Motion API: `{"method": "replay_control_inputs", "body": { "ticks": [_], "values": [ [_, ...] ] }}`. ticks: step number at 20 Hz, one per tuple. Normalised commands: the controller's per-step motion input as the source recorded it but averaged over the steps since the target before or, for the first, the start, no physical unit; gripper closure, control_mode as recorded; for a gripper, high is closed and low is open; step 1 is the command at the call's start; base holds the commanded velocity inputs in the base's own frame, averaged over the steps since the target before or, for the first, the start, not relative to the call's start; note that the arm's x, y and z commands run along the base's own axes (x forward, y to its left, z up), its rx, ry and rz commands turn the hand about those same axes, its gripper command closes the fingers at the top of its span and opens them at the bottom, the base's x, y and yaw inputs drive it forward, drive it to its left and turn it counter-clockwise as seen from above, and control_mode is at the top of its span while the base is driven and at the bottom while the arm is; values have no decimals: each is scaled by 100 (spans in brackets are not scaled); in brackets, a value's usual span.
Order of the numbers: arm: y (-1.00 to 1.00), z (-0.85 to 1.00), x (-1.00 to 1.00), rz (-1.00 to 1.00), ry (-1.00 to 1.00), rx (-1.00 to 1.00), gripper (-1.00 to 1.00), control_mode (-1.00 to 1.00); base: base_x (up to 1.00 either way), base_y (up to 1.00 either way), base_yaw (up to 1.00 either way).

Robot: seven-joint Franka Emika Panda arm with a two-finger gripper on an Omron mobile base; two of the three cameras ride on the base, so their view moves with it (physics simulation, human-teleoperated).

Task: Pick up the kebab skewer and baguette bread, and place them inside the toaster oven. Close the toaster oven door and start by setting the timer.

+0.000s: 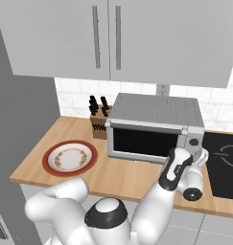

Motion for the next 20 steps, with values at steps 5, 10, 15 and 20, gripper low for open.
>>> {"method": "replay_control_inputs", "body": {
  "ticks": [5,10,15,20],
  "values": [
    [-6,-4,37,0,0,0,-100,-100,0,0,0],
    [-1,-3,14,0,0,0,-100,-100,0,0,0],
    [5,-4,0,0,0,0,-100,-100,0,0,0],
    [3,0,4,0,0,0,-100,-100,0,0,0]
  ]
}}
